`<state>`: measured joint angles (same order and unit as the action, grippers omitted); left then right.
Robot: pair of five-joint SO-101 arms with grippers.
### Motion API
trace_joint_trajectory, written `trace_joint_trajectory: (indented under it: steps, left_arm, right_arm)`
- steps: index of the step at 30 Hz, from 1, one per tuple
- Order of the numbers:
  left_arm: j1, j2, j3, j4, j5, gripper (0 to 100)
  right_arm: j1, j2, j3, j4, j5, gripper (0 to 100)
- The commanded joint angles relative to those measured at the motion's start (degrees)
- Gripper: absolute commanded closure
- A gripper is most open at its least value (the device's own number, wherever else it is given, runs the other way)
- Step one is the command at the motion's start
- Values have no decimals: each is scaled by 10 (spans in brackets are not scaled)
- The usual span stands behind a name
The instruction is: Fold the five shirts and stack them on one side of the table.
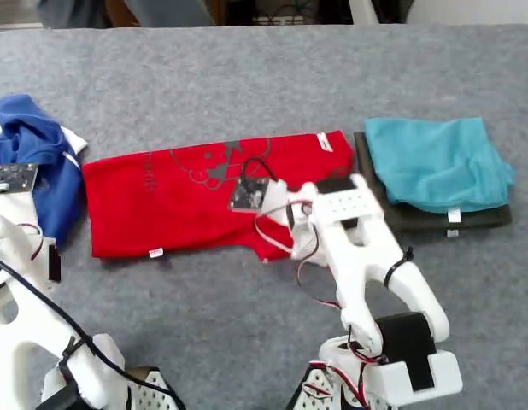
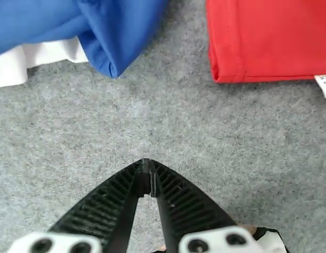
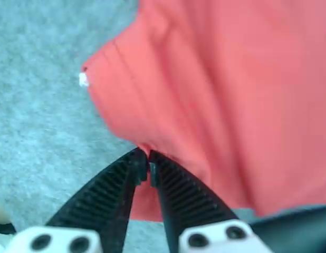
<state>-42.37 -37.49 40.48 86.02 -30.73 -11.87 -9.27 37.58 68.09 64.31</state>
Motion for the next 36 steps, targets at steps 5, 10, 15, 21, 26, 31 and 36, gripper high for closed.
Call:
trace_joint_trajectory:
  steps: [5,10,15,21,26,31,36]
  left_arm:
    - [6,-13,-38,11,5,970]
    - [6,-13,-40,22,4,970]
    - [5,-13,-38,22,4,970]
    - [2,-13,-37,27,4,970]
    - [6,-13,-37,33,4,970]
    - [6,-13,-39,34,4,970]
    - [6,-13,-40,34,4,970]
  right_arm:
    - [11,95,-186,56,-3,985]
    - [0,170,-297,63,-1,984]
    - [-15,235,-383,69,22,981]
    - [-11,304,-504,119,31,982]
    - [-11,359,-611,148,29,983]
    - [-11,425,-698,150,29,983]
    - [-14,465,-749,171,28,952]
